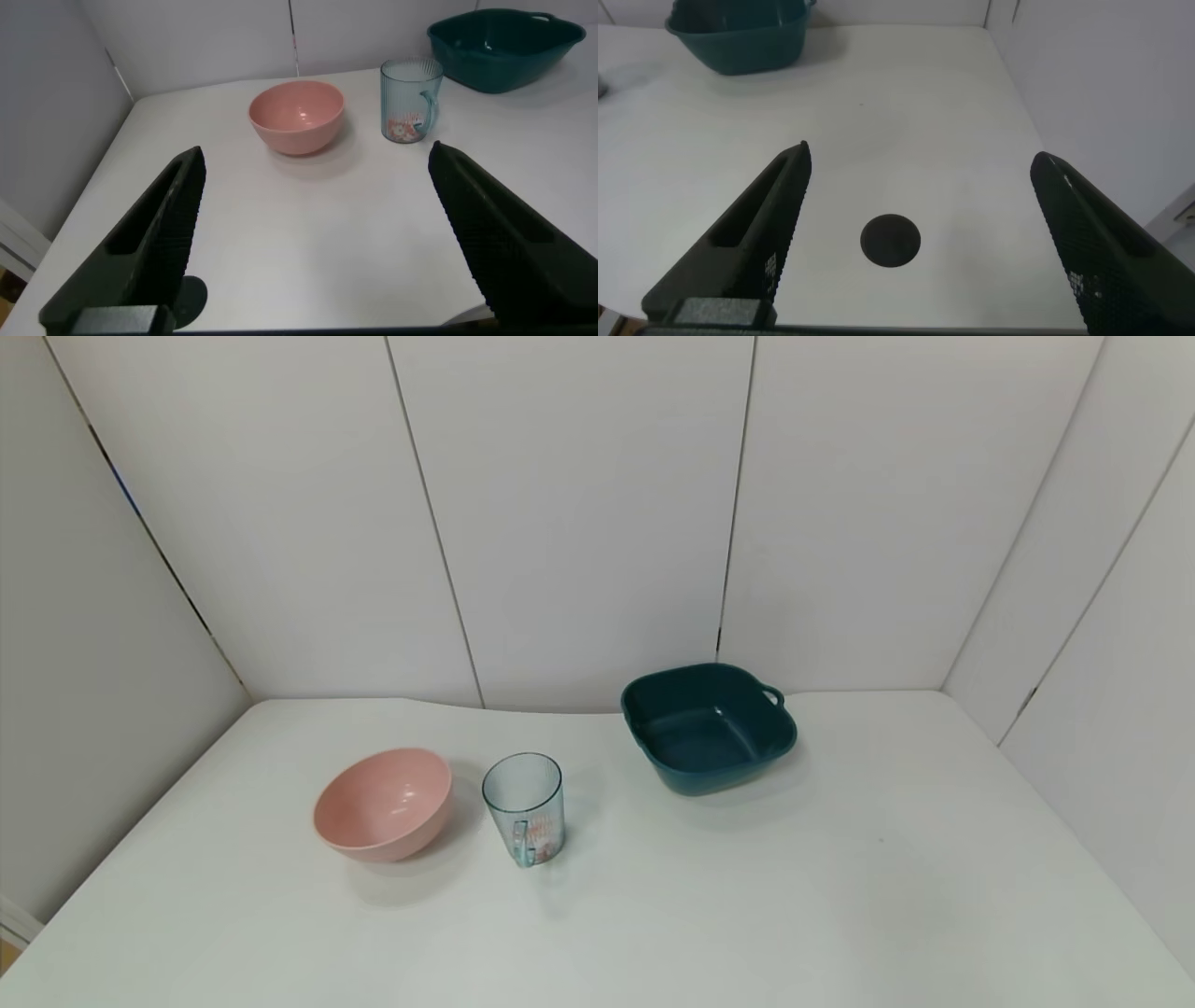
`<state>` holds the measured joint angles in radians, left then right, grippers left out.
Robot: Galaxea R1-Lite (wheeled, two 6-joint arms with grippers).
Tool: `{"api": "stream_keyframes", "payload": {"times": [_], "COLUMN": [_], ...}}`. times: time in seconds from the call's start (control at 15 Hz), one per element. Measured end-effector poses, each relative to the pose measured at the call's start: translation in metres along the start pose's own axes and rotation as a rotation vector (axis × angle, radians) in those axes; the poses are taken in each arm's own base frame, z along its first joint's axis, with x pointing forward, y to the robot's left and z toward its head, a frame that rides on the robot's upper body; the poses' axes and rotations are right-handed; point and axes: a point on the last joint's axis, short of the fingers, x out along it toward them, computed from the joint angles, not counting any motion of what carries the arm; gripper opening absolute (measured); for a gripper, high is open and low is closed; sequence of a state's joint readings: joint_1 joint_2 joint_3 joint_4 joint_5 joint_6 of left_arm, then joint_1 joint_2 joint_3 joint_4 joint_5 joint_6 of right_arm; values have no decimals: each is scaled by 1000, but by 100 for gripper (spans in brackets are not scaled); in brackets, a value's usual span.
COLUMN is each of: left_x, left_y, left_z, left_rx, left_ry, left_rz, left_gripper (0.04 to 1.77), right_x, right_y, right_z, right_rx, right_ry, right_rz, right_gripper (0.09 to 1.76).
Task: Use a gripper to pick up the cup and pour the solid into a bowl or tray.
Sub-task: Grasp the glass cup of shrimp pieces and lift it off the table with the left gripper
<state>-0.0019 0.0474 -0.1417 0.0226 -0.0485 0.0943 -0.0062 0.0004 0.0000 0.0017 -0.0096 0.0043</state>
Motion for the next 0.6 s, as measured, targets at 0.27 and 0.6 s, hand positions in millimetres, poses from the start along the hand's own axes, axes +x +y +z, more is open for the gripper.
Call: {"api": "stream_keyframes", "payload": {"times": [0.27, 0.6], "left_x": [13, 61], "left_y": [5, 9], "left_z": [37, 75], "left_rx": [0, 11], "left_ry": [44, 201], "left_rz": [-7, -71], "left_gripper": [172, 172], "right_x": [0, 0], "right_y": [0, 0], "right_z": [0, 0], "right_rx": [0, 0], "right_ry": [0, -1], "right_rz": [0, 0], "right_gripper": [171, 171]}}
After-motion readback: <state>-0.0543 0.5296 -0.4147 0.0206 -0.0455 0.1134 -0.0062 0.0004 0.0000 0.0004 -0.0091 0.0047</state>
